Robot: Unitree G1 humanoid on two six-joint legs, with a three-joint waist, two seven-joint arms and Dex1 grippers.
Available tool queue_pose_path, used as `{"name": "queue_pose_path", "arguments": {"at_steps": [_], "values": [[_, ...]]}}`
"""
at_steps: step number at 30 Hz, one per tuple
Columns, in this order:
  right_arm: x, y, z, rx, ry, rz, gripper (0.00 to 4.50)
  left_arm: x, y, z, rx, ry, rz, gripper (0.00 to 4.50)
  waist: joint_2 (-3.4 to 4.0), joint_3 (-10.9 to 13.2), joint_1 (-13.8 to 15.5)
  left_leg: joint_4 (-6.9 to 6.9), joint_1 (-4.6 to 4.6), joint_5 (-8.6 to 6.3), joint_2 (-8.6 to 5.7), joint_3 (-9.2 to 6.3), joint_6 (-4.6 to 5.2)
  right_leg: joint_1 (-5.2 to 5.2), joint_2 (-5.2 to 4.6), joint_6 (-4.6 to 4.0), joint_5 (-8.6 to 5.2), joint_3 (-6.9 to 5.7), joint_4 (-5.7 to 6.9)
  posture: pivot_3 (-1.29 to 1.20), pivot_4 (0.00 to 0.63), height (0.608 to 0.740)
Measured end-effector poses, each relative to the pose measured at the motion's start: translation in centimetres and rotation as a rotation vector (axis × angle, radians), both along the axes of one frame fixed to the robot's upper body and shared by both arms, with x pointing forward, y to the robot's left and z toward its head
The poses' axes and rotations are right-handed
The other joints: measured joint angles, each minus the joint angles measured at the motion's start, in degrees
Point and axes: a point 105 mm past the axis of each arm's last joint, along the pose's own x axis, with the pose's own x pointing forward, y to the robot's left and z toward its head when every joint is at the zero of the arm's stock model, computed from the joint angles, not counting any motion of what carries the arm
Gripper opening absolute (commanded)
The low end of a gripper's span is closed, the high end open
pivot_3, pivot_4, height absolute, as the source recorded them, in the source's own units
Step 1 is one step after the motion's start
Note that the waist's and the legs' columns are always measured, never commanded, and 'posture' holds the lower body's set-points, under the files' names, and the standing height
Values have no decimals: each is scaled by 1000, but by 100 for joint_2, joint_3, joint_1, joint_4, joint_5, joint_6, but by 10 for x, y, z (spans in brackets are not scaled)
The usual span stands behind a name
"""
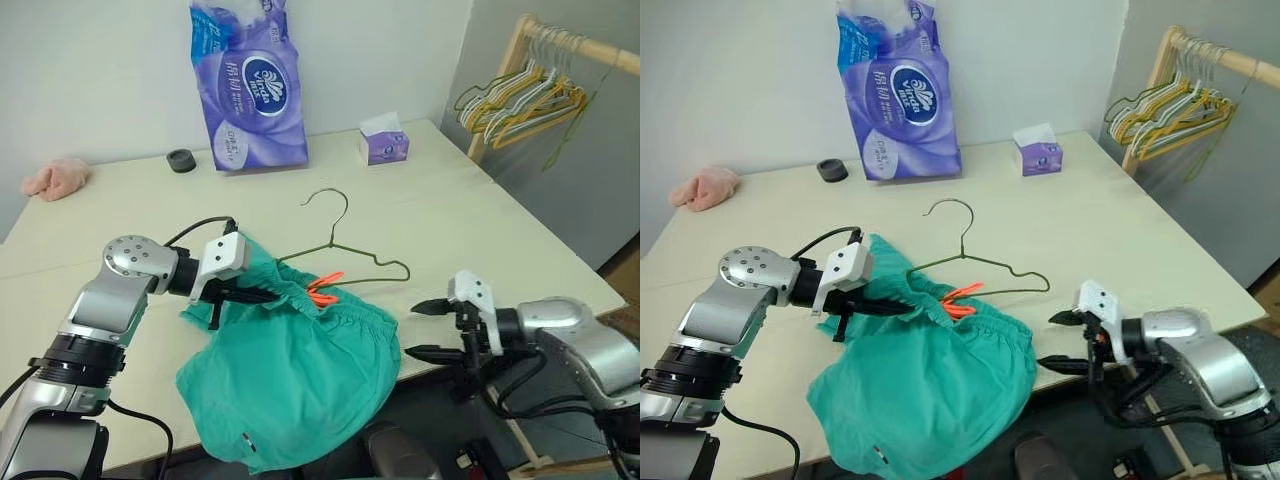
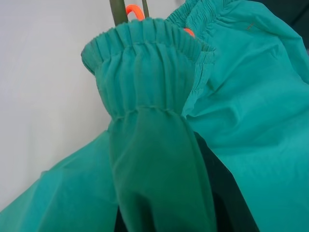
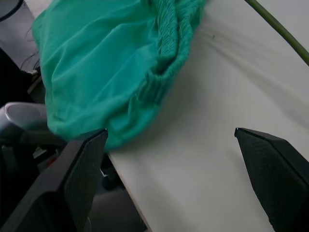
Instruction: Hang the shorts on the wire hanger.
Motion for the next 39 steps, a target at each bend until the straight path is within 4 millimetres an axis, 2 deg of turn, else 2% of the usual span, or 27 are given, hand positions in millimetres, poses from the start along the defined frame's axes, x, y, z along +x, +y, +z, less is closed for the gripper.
{"name": "queue_pose_path", "arguments": {"at_steps": [6, 9, 15, 20, 25, 31, 33, 39], "values": [[2, 19, -16, 44, 51, -114, 4500, 1, 1, 0, -2, -3, 6, 92, -1, -1, 24, 2, -3, 0, -3, -1, 0, -1, -4, -1, 1, 0, -2, -328, 41, 740], [2, 28, -21, 73, 77, -145, 3897, 2, 1, 1, -4, -10, 14, 92, -3, -4, 19, 1, -3, 0, -3, -2, 0, -2, -4, -1, 1, -1, -2, -328, 41, 740], [-1, 35, -24, 97, 131, -173, 1824, 5, 2, 4, -21, -28, 41, 92, -4, -4, 18, 0, -3, 0, -3, -3, 0, -2, -4, -1, 1, -1, -2, -328, 41, 740], [8, 40, -22, 121, 117, -215, 77, 6, 2, 10, -58, -48, 71, 92, -4, -6, 8, -1, -3, 0, -3, -2, 0, -3, -4, -1, 1, -1, -2, -318, 32, 740], [49, 17, -5, 119, 23, -333, 0, 6, -3, 20, -127, -68, 102, 92, -3, -7, 11, 0, -3, 0, -4, -1, 0, -3, -5, -2, 2, -1, -2, -313, 29, 740], [94, -17, 35, 105, -98, -386, 0, -5, -16, 40, -233, -51, 85, 92, -2, -7, 3, -3, -3, 0, -5, 0, 0, -3, -4, -2, 2, -1, -2, -306, 29, 740], [96, -21, 44, 102, -111, -354, 0, -9, -17, 41, -232, -40, 75, 92, -3, -8, 4, -7, -2, 0, -4, -3, 0, -3, -2, -2, 2, -4, -2, -304, 31, 740], [86, -20, 40, 114, -58, -270, 0, -14, 0, 37, -146, -43, 91, 90, -2, -8, -7, -8, 0, 0, -3, 1, 1, -3, -1, -2, 1, 1, -1, -300, 36, 740]]}}
